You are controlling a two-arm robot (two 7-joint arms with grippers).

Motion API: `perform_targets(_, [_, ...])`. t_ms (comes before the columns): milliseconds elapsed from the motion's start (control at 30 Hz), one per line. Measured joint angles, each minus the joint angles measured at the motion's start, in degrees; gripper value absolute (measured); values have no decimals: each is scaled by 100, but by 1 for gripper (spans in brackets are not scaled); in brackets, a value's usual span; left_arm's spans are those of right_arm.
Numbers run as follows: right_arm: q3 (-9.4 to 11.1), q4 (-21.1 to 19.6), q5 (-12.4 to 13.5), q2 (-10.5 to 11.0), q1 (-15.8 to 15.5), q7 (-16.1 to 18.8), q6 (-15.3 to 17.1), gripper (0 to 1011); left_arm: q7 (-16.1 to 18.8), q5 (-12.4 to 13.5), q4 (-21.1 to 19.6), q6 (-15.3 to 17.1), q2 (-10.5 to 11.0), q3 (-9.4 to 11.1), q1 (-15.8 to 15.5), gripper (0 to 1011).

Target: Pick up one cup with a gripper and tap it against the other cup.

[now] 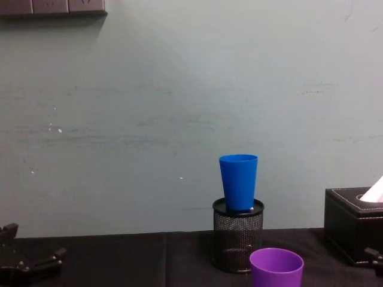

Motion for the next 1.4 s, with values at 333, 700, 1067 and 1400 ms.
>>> perform_targets(333, [0, 0, 0, 0, 0, 0, 0, 1003, 0, 0, 0, 0, 0, 0, 0, 1000])
perform_targets(700, [5, -12, -10, 0, -17, 5, 0, 1003, 0, 0, 0, 0, 0, 1, 0, 1000])
perform_targets(1067, [64, -250, 502, 51, -320, 1016, -187, 1003, 0, 0, 0, 0, 0, 1, 0, 1000])
perform_targets(1400, [44, 0, 1058, -233, -214, 1951, -218, 1003, 0, 0, 0, 0, 0, 0, 0, 1000])
